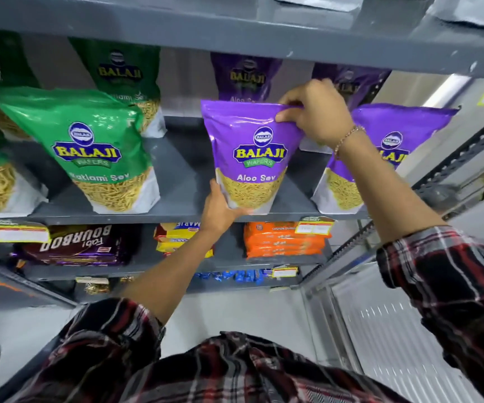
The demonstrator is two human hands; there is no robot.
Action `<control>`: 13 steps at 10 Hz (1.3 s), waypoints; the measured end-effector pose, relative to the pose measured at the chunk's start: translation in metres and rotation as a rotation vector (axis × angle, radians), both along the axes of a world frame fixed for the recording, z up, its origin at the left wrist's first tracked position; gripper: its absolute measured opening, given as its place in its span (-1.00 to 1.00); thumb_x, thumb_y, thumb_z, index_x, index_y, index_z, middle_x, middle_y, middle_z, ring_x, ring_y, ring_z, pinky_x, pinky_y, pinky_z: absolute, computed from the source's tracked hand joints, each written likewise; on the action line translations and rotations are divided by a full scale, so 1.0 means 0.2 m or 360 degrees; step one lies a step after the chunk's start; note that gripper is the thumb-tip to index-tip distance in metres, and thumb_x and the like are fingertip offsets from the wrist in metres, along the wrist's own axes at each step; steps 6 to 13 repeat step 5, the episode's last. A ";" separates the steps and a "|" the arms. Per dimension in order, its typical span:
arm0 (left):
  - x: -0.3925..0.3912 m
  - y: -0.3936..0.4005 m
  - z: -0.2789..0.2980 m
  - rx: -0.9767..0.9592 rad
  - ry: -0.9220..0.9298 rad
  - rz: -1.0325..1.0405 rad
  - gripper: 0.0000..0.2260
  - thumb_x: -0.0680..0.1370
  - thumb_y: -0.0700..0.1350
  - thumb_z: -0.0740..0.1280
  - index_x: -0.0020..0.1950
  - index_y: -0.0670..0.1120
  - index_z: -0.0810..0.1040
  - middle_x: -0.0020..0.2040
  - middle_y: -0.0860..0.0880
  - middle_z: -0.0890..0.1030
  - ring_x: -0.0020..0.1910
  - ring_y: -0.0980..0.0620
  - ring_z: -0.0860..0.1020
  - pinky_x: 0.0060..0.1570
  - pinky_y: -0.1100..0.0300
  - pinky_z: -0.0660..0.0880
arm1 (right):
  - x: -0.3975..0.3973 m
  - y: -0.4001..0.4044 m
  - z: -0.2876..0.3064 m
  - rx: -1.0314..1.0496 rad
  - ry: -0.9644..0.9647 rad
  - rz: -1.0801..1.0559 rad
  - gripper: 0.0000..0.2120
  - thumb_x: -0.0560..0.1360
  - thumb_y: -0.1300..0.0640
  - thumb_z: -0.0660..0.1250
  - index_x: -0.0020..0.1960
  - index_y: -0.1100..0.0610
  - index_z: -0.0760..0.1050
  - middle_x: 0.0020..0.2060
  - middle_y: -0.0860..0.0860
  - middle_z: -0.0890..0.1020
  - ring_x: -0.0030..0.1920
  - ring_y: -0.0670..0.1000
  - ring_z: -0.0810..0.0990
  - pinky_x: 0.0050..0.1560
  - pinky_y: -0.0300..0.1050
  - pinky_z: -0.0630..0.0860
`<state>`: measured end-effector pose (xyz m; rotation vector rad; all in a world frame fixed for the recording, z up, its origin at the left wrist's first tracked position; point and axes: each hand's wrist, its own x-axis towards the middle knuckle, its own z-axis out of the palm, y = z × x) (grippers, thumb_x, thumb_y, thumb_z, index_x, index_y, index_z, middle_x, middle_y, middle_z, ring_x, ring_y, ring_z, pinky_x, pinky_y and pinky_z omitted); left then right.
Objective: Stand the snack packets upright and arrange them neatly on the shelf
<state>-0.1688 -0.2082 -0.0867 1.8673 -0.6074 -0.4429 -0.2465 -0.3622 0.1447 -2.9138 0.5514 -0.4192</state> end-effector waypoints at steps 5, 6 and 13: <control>-0.08 0.01 0.07 0.0021 0.0034 -0.0070 -0.03 0.16 -0.08 0.63 0.38 -0.10 0.09 0.37 -0.13 0.36 0.35 -0.11 0.38 0.18 0.05 0.46 | -0.10 0.13 -0.16 -0.0100 -0.0367 -0.0004 -0.61 0.50 -0.03 0.26 0.26 0.12 0.47 0.30 0.09 0.51 0.34 0.14 0.41 0.40 0.08 0.26; -0.08 0.01 0.07 0.0021 0.0034 -0.0070 -0.03 0.16 -0.08 0.63 0.38 -0.10 0.09 0.37 -0.13 0.36 0.35 -0.11 0.38 0.18 0.05 0.46 | -0.10 0.13 -0.16 -0.0100 -0.0367 -0.0004 -0.61 0.50 -0.03 0.26 0.26 0.12 0.47 0.30 0.09 0.51 0.34 0.14 0.41 0.40 0.08 0.26; -0.08 0.01 0.07 0.0021 0.0034 -0.0070 -0.03 0.16 -0.08 0.63 0.38 -0.10 0.09 0.37 -0.13 0.36 0.35 -0.11 0.38 0.18 0.05 0.46 | -0.10 0.13 -0.16 -0.0100 -0.0367 -0.0004 -0.61 0.50 -0.03 0.26 0.26 0.12 0.47 0.30 0.09 0.51 0.34 0.14 0.41 0.40 0.08 0.26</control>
